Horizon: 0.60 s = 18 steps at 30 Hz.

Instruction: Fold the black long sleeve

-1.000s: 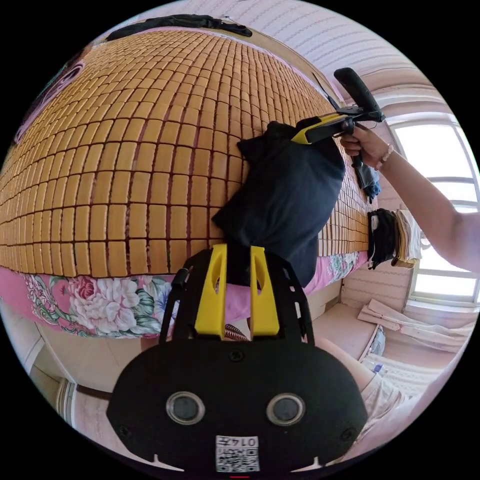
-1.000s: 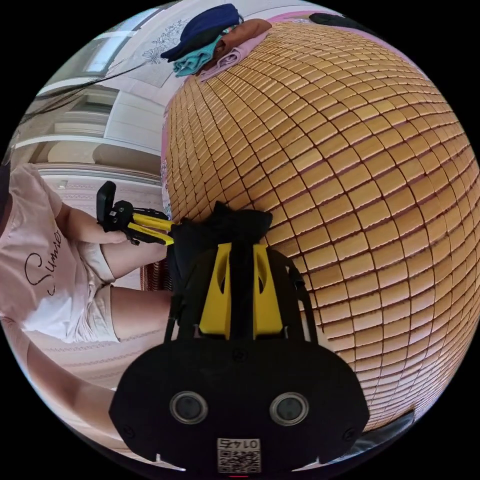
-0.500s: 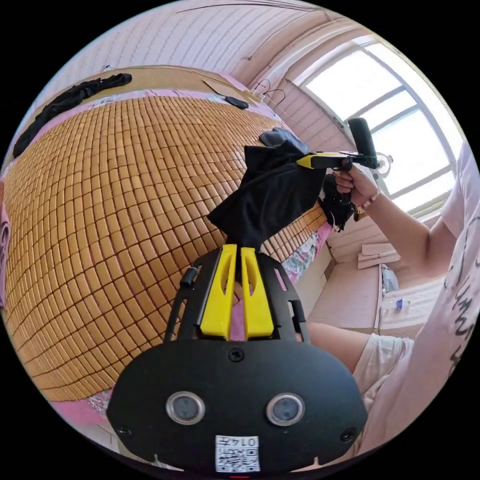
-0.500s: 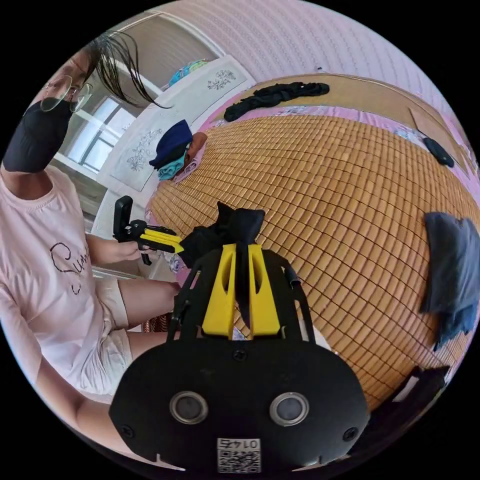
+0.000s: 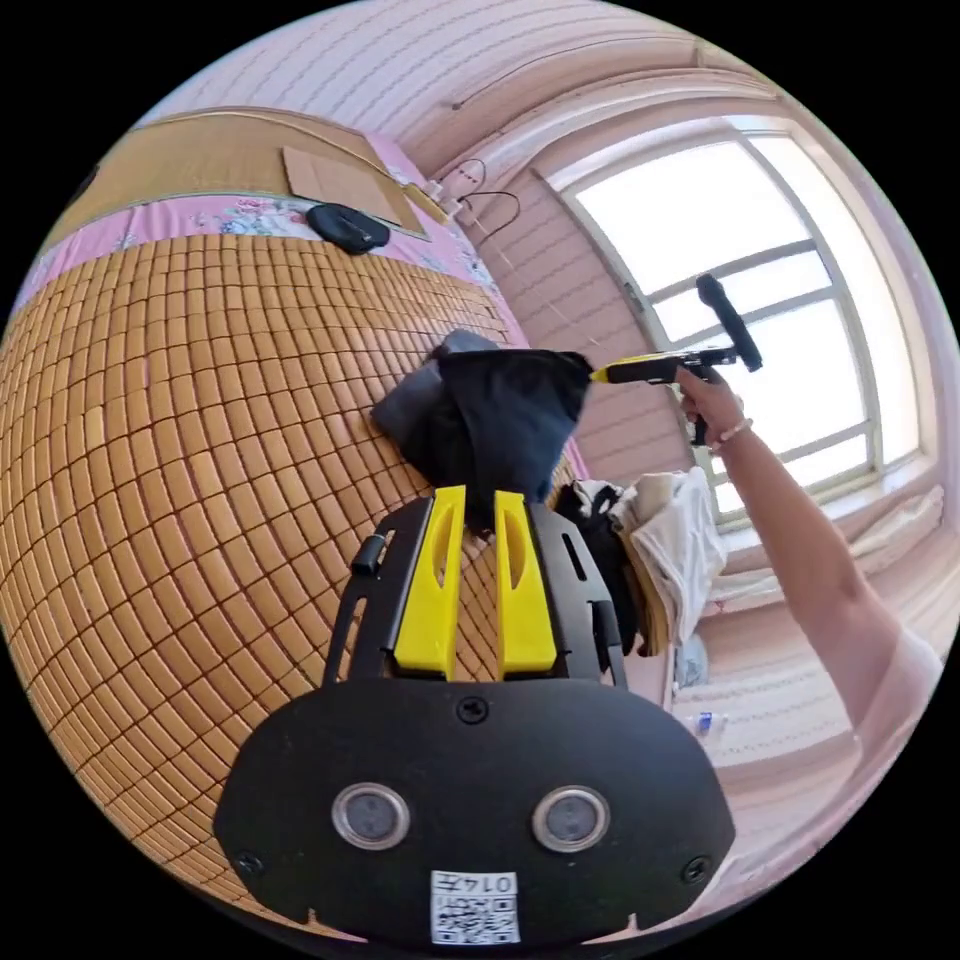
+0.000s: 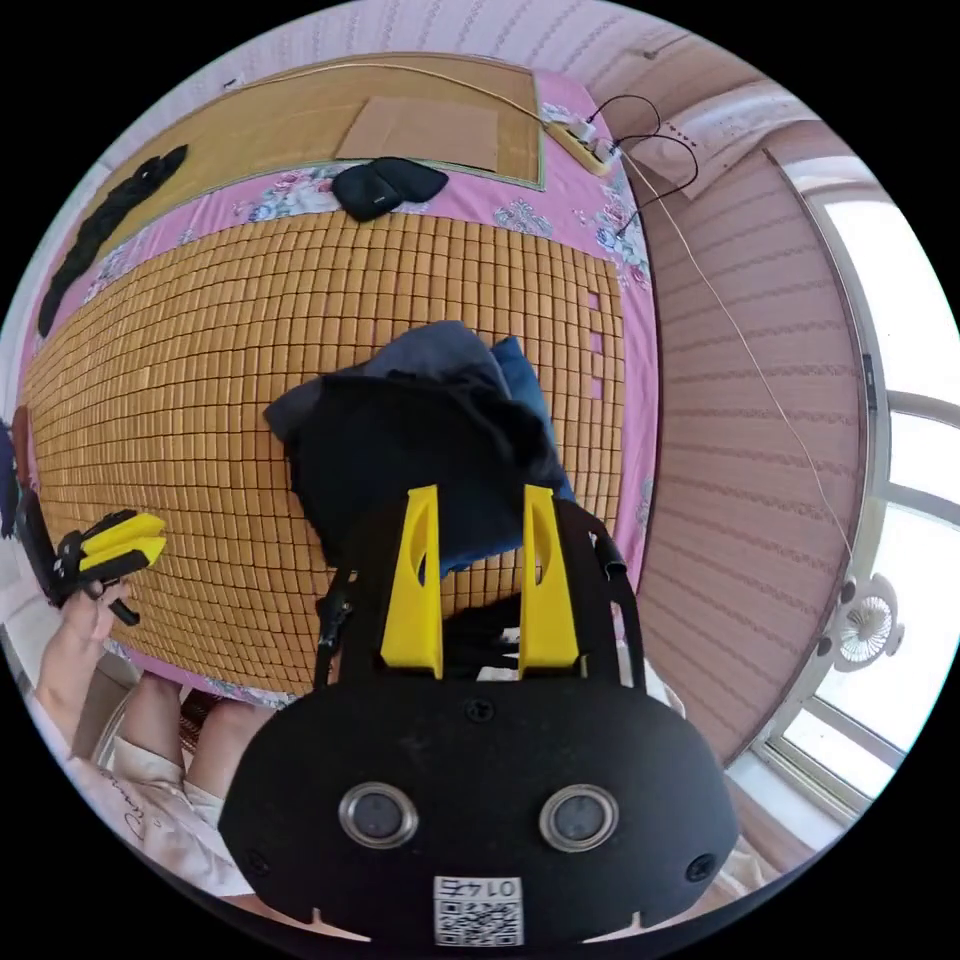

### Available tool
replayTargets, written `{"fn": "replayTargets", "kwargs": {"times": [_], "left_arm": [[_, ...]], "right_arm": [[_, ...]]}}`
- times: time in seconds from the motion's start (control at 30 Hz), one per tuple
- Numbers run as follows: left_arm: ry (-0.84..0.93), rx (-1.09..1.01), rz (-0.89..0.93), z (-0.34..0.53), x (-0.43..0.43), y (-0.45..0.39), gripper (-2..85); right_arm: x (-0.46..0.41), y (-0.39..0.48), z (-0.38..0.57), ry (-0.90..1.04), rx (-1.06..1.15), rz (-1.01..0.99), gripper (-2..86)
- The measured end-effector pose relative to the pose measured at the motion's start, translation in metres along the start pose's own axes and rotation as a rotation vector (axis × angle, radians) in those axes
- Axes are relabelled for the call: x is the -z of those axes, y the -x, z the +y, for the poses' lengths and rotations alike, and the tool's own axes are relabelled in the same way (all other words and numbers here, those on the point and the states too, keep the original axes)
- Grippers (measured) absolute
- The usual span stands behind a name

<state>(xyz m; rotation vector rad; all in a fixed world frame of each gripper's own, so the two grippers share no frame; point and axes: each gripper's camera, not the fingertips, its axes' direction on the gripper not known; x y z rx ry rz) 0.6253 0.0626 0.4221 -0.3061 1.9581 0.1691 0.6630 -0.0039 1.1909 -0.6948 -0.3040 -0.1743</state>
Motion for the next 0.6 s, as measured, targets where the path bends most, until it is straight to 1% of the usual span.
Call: {"fn": "replayTargets", "kwargs": {"times": [0.03,0.1,0.13,0.17,0.2,0.23,0.27,0.3,0.37,0.4,0.43,0.5,0.53,0.57,0.6], "left_arm": [[0.000,-0.044,0.072,0.007,0.012,-0.012,4.9],[-0.012,-0.156,0.018,0.041,0.051,-0.045,4.5],[0.027,-0.235,-0.052,0.073,0.081,-0.070,4.1],[0.085,-0.276,-0.154,0.110,0.111,-0.095,3.6],[0.113,-0.293,-0.209,0.129,0.126,-0.108,3.3],[0.168,-0.328,-0.319,0.166,0.157,-0.137,2.7],[0.212,-0.346,-0.442,0.199,0.185,-0.169,2.3],[0.225,-0.348,-0.506,0.213,0.199,-0.185,2.2],[0.214,-0.344,-0.721,0.251,0.243,-0.246,2.0],[0.199,-0.345,-0.748,0.255,0.252,-0.260,2.0],[0.168,-0.358,-0.770,0.258,0.266,-0.284,1.8],[0.094,-0.357,-0.790,0.254,0.286,-0.313,0.8],[0.048,-0.354,-0.793,0.250,0.300,-0.329,0.0],[-0.001,-0.358,-0.798,0.247,0.317,-0.342,-0.5],[-0.029,-0.361,-0.806,0.247,0.326,-0.348,-0.6]], "right_arm": [[-0.003,0.012,0.024,-0.039,0.058,-0.049,11.5],[0.002,0.043,0.093,-0.143,0.161,-0.134,11.2],[0.006,0.070,0.155,-0.210,0.243,-0.183,10.7],[0.006,0.097,0.219,-0.235,0.296,-0.203,9.3],[0.005,0.110,0.251,-0.243,0.308,-0.208,8.6],[0.003,0.136,0.309,-0.239,0.317,-0.211,6.8],[0.003,0.162,0.363,-0.238,0.300,-0.213,4.5],[0.003,0.175,0.387,-0.243,0.286,-0.214,3.1],[0.005,0.226,0.458,-0.256,0.232,-0.187,0.0],[0.006,0.239,0.468,-0.267,0.216,-0.175,-0.2],[0.007,0.266,0.481,-0.273,0.245,-0.153,-0.6],[0.013,0.307,0.486,-0.305,0.366,-0.156,-0.8],[0.019,0.331,0.486,-0.355,0.438,-0.166,-0.8],[0.027,0.349,0.486,-0.426,0.472,-0.189,-0.9],[0.031,0.357,0.485,-0.458,0.478,-0.204,-0.9]]}}
